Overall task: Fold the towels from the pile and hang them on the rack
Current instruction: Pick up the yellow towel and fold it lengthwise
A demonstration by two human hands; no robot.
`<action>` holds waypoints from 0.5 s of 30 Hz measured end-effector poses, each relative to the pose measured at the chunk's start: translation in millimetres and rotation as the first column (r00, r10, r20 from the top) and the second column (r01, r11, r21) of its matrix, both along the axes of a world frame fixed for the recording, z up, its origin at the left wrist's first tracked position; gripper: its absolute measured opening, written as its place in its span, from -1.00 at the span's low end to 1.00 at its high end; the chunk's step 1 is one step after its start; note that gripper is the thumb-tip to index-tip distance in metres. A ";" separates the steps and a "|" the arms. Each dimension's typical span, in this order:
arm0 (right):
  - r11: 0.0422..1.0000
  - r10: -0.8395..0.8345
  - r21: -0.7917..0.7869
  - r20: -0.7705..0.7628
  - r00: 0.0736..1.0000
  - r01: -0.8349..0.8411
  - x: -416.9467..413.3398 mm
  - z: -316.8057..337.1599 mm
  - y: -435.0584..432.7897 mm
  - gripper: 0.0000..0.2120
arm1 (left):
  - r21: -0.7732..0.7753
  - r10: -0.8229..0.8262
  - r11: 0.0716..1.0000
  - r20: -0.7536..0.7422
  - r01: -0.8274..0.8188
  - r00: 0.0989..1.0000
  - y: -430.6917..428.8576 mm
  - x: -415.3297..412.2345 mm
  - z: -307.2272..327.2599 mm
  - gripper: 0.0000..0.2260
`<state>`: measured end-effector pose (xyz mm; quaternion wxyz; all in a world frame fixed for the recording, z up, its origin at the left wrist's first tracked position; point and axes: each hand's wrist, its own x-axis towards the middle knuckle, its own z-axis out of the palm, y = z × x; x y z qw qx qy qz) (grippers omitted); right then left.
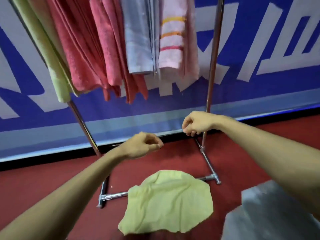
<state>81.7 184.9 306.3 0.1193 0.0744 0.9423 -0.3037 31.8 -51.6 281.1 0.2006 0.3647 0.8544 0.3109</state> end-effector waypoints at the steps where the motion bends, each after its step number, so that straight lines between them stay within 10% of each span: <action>1: 1.000 -0.018 -0.014 0.041 0.999 0.019 -4.8 -21.6 3.8 -0.93 | -0.015 -0.011 1.000 0.037 0.011 0.999 1.0 -3.2 -18.0 -0.89; 15: 0.920 -0.392 0.173 0.376 0.840 0.352 7.0 -326.7 63.1 -0.94 | -0.230 0.022 0.969 0.434 0.087 0.901 55.5 -29.3 -210.2 -0.80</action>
